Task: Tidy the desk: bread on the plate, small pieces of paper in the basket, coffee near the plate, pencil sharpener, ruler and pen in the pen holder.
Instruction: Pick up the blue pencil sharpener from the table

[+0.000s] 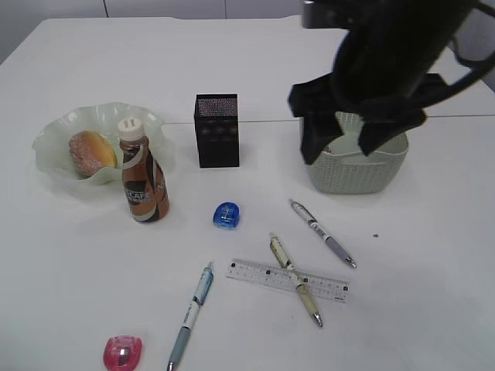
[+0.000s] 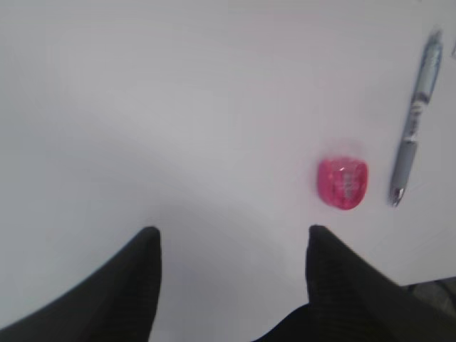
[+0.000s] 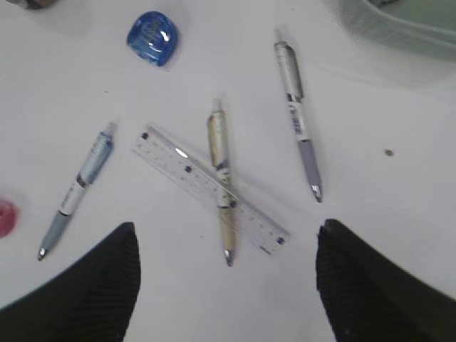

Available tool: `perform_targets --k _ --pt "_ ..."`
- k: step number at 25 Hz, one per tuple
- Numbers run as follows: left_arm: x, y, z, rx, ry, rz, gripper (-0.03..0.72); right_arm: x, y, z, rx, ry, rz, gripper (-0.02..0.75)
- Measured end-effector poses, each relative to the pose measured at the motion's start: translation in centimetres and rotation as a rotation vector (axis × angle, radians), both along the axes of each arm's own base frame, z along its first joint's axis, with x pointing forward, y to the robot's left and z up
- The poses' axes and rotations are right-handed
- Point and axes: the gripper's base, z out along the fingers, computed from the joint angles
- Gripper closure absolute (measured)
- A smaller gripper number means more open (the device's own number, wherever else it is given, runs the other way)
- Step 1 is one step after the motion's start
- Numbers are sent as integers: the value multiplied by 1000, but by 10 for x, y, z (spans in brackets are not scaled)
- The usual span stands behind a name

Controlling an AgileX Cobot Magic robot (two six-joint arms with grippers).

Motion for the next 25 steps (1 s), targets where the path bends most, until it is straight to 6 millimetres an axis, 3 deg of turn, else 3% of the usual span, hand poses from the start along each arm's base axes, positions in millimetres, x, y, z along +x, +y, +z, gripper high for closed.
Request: perform_targets --k 8,17,25 --pt "-3 -5 14 -81 -112 44 219 45 66 -30 26 69 -105 218" --pt "-3 -5 15 -83 -115 45 220 102 104 -65 119 72 -310 269" --pt "-2 -5 15 -81 -131 51 221 122 122 -110 165 153 -419 278"
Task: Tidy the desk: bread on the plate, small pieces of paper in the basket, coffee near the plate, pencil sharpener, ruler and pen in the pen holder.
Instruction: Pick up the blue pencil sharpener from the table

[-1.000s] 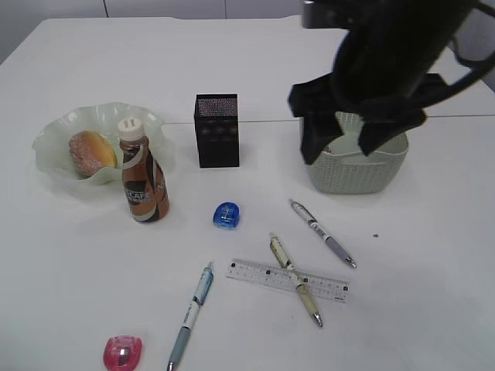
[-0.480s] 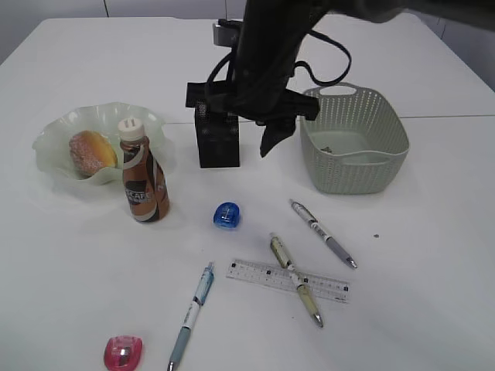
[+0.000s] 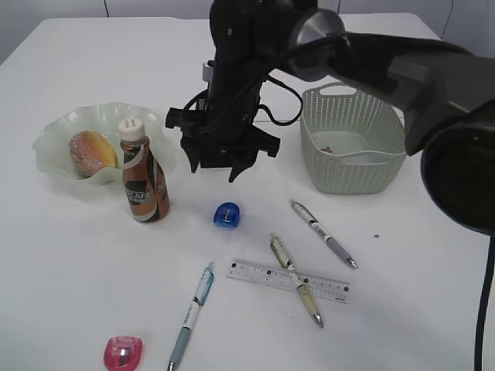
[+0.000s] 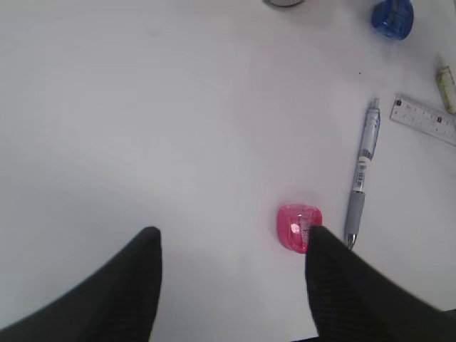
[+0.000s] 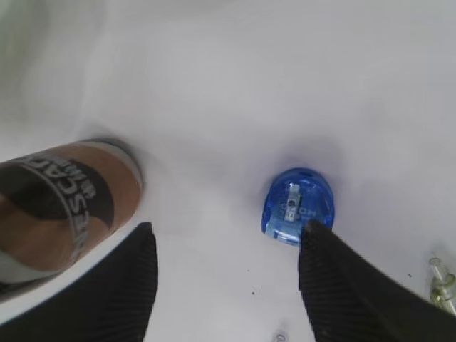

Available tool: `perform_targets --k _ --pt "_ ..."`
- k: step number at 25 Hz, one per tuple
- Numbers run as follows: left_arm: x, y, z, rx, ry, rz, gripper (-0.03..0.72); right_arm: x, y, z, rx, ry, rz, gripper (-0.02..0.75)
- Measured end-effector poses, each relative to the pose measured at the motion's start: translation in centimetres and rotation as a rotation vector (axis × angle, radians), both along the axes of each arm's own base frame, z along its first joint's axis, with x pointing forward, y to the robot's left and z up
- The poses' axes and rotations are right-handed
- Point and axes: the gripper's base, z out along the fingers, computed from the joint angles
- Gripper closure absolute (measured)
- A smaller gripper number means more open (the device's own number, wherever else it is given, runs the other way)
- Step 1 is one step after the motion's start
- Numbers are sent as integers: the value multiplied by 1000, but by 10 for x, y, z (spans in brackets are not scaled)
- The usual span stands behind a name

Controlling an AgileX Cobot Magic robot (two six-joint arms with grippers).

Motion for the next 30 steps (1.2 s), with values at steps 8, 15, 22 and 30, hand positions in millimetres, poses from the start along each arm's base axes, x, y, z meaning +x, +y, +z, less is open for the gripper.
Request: perform_targets --k 8,15,22,30 --pt "0 0 0 1 -5 2 222 3 2 -30 -29 52 -22 279" --pt "1 0 1 2 -15 6 224 5 2 -45 -45 77 -25 279" --pt "3 1 1 3 -29 12 228 5 2 -52 -58 84 -24 279" --pt "3 0 1 0 -29 12 228 5 2 -52 -63 78 4 279"
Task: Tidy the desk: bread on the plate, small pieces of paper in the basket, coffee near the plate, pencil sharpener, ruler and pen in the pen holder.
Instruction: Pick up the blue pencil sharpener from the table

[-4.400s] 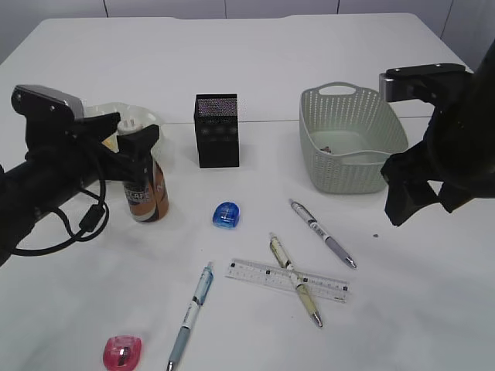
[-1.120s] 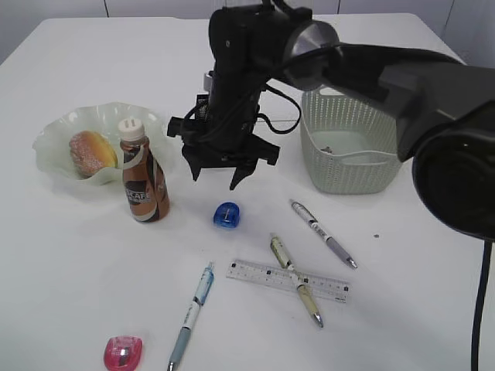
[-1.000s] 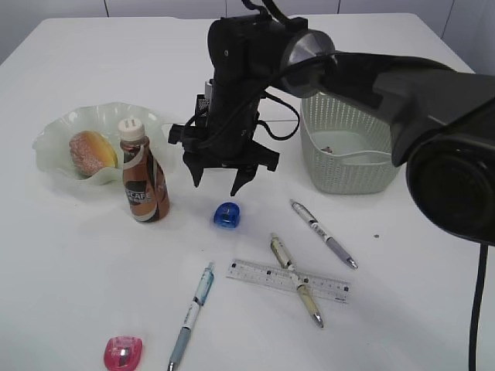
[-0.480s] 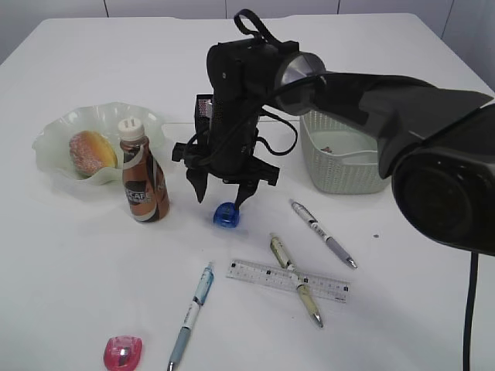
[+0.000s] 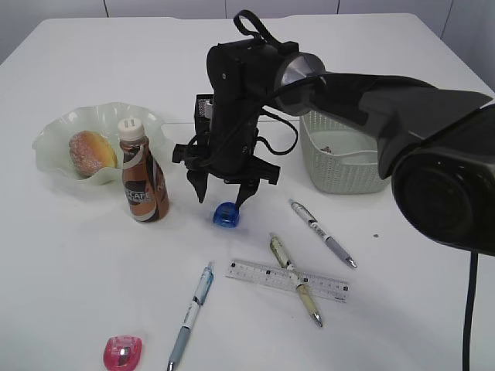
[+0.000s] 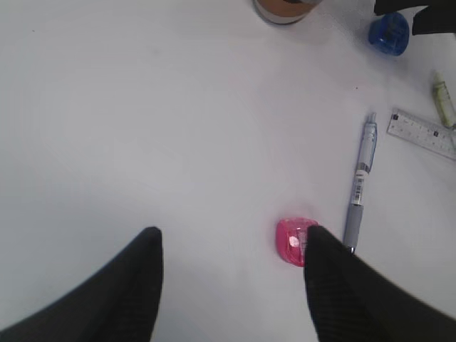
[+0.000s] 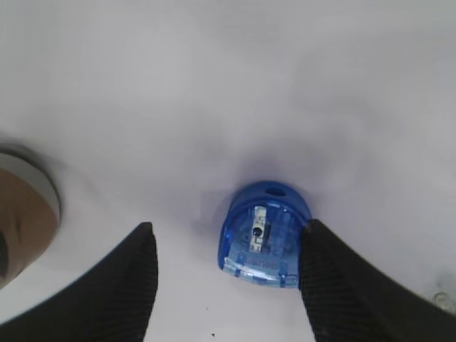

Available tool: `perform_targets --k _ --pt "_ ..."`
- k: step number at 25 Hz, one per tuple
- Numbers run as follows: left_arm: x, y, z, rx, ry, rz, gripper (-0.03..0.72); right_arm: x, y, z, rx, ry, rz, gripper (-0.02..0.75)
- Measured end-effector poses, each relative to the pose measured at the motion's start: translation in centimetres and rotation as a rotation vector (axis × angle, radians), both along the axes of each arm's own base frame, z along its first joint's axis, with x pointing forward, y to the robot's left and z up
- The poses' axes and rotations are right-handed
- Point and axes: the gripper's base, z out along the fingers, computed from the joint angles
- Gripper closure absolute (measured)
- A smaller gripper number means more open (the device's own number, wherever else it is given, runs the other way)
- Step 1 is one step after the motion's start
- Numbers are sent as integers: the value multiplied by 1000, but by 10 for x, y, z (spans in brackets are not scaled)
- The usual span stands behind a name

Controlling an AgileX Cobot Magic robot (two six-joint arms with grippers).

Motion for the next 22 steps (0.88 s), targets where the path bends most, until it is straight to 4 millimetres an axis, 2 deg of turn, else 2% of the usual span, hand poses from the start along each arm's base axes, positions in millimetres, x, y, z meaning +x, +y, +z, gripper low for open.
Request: perform_targets --k 12,18,22 --pt "0 -1 0 -21 3 4 228 -2 0 5 16 3 10 279" --pt "0 -1 0 -21 5 4 228 -2 -2 21 10 -39 39 279" --pt "0 -1 0 -21 5 4 228 -2 -2 21 7 -42 56 279"
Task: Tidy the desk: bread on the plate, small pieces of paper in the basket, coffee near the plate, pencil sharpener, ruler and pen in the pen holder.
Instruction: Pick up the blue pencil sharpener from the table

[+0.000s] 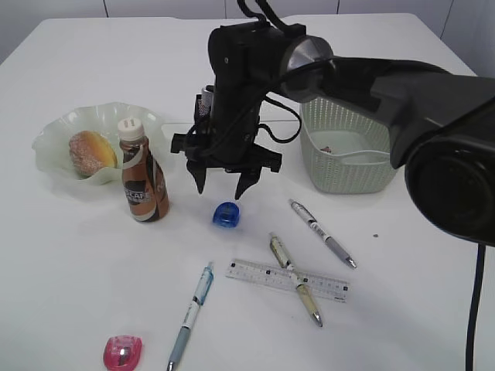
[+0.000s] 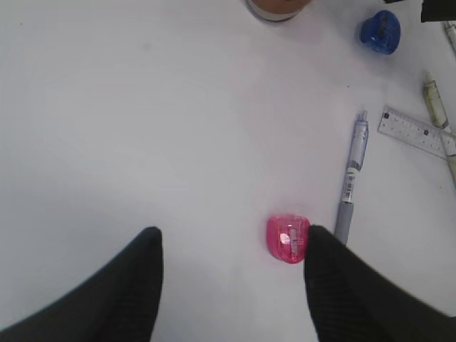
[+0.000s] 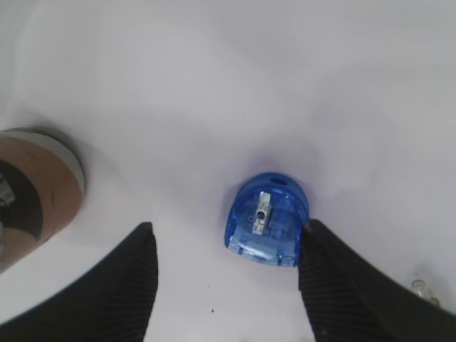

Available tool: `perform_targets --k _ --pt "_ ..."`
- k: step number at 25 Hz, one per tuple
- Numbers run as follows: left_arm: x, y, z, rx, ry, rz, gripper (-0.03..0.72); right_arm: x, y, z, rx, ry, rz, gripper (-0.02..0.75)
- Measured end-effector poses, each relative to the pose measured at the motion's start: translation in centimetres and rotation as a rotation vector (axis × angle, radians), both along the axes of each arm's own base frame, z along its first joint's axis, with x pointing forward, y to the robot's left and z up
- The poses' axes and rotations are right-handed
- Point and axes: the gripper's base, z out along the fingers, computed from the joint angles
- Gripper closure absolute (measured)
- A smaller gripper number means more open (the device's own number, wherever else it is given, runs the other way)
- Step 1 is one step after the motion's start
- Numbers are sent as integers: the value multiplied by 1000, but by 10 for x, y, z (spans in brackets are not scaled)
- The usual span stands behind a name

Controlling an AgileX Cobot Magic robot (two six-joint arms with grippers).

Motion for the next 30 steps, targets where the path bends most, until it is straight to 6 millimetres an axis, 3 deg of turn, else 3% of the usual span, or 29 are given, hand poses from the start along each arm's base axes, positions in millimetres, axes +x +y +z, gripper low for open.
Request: perform_targets --k 8,30 --pt "0 0 0 0 2 -1 228 -6 -3 -19 -33 59 3 279" --pt "0 0 0 0 -1 1 228 -5 -5 -21 -49 62 -46 279"
